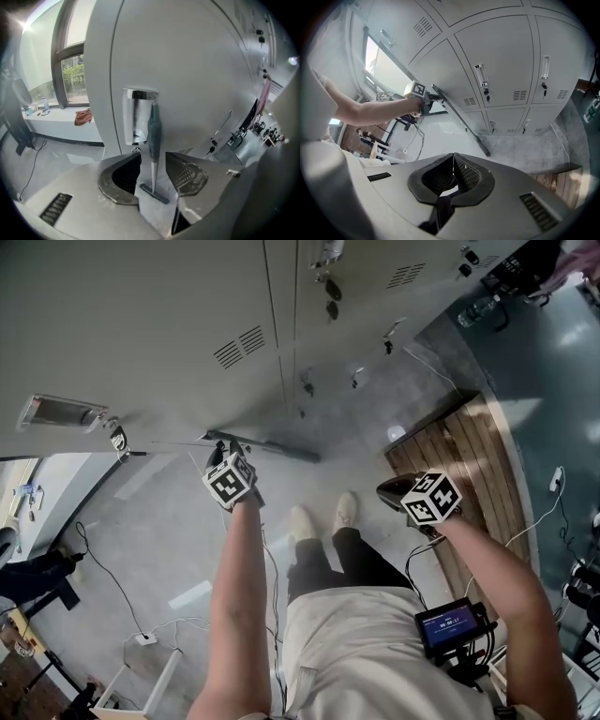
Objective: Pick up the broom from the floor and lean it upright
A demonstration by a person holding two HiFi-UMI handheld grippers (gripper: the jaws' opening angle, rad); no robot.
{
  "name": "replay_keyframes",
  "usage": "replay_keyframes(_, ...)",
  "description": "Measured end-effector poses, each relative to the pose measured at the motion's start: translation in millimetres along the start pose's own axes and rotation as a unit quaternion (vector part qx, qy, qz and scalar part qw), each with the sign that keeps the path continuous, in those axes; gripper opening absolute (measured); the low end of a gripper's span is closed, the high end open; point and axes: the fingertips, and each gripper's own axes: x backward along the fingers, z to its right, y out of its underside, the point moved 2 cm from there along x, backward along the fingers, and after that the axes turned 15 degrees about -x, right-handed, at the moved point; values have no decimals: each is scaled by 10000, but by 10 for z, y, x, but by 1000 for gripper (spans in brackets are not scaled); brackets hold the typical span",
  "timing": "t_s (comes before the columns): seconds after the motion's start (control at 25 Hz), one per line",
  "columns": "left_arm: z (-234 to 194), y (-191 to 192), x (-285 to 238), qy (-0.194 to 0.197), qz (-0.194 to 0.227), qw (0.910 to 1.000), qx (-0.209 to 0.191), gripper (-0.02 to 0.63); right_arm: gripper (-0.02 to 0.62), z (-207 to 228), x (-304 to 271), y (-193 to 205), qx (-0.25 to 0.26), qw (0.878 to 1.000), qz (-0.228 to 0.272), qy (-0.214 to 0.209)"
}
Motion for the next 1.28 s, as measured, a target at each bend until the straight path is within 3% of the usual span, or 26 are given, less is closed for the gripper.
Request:
replay_keyframes(0.16,-67,44,69,2,63,10000,-22,170,15,-16,-11,-55,50,10000,31,26)
replay_keyframes(0.32,38,-73,411,361,673,9966,-294,159,15,-86,66,-146,291,9993,213,44)
replay_keyframes(0.36,81,-114,554,532,864,9940,-420,118,15,-122,112,-177,376,9988,307,31)
replay_keyframes(0.52,230,-240,1239,1128,1477,9774,-1011,43,15,-332,441,-354,590,9931,1001,-185)
replay_keyframes(0.64,332,-234,1774,1530,1774,9640,-1259,28,15,-531,740,-458,703,9830,1630,-469)
replay_keyframes(0.8,615,-71,2465,2306,2097,9368,-1591,15,15,-756,1041,-404,956,9679,2155,-877)
replay_keyframes(0.88,738,48,2771,2485,2201,9295,-1608,11,15,-843,1143,-328,1040,9601,2365,-1073)
replay_keyframes(0.96,818,194,3032,2491,2252,9302,-1481,9,15,-911,1216,-225,1096,9520,2566,-1261)
replay_keyframes(1.12,880,499,3423,2152,2343,9429,-990,9,15,-1021,1325,-39,1276,9363,2853,-1604)
replay_keyframes(1.28,954,805,3735,1781,2406,9493,-964,9,15,-1166,1396,164,1449,9220,3033,-1922)
